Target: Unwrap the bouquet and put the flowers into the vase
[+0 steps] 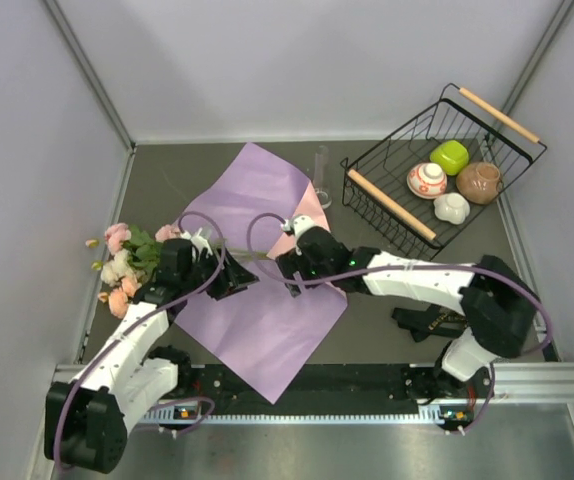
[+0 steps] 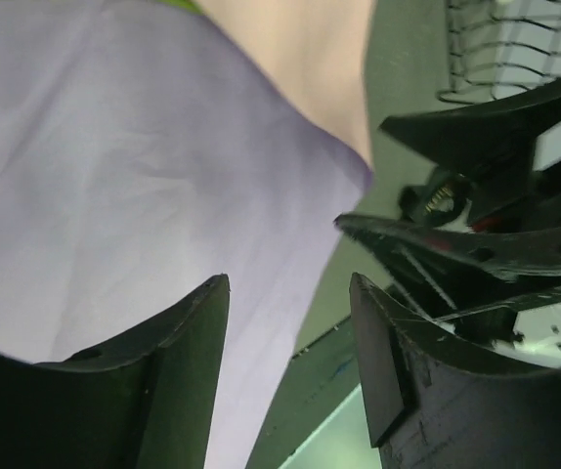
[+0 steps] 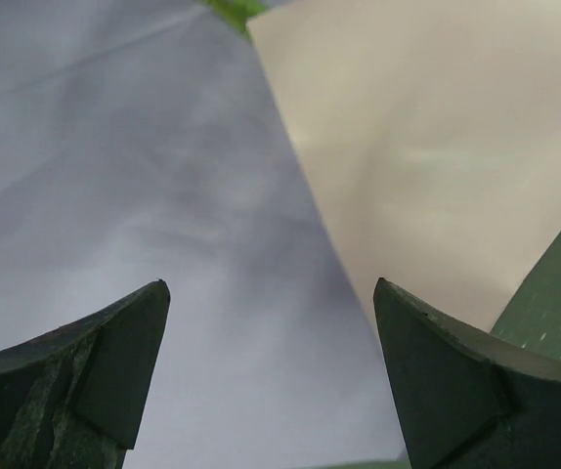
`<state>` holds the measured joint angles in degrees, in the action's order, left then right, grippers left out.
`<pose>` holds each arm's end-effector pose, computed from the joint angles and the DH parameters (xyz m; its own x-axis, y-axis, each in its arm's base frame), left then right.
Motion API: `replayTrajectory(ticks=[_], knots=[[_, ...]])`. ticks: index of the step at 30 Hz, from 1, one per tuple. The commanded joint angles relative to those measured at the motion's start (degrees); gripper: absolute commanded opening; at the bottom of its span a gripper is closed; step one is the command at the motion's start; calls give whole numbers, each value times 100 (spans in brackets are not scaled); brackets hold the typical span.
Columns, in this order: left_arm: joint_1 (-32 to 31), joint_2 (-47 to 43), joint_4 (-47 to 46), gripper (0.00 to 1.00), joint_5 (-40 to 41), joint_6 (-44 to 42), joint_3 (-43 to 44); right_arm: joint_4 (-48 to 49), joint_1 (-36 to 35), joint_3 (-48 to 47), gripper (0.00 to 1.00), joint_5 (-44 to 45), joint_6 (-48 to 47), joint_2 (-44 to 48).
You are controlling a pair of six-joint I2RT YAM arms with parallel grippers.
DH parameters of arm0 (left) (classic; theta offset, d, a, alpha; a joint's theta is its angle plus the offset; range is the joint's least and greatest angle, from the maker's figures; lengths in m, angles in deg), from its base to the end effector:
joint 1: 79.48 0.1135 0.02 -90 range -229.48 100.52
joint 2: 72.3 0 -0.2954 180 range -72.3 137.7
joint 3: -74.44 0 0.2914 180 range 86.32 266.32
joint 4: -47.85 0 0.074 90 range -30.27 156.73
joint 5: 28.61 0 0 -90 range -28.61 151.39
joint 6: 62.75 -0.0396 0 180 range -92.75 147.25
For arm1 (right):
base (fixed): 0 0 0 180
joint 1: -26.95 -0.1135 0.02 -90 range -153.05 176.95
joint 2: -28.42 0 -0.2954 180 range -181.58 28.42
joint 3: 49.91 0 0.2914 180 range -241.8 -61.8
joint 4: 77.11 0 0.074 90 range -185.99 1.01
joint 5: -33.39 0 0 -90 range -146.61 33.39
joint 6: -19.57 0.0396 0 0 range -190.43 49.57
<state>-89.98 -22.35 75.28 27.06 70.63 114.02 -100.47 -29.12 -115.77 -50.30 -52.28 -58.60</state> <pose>0.1934 -0.0586 0.2218 -0.8423 -0.4207 -0.3369 0.0139 0.6078 -0.7939 0.2030 0.2940 0.2238 -0.6152 -0.3597 -0.7015 -0.6202 0.7702 0.1489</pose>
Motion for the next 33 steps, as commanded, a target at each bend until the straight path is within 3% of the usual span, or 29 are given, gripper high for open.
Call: replayTrajectory(ticks=[1, 4, 16, 20, 26, 33], knots=[[-119, 7, -501, 57, 1049, 391, -326, 129, 9, -1103, 87, 1011, -541, -1041], [-119, -161, -430, 56, 1638, 644, -616, 146, 9, -1623, 86, 1039, -558, -1613], [-119, -135, -474, 52, 1885, 830, -1276, 182, -53, -2091, 84, 1794, -1111, -2565], [-119, -56, -492, 52, 1965, 936, -1311, 129, -79, -2126, 86, 2646, -1332, -2723], [-119, -108, -334, 50, 2193, 953, -1311, 59, 0, -1863, 86, 3947, -1236, -2408], [-110, -231, -114, 49, 2562, 1006, -1338, 50, 158, -959, 86, 4327, -1015, -1336]])
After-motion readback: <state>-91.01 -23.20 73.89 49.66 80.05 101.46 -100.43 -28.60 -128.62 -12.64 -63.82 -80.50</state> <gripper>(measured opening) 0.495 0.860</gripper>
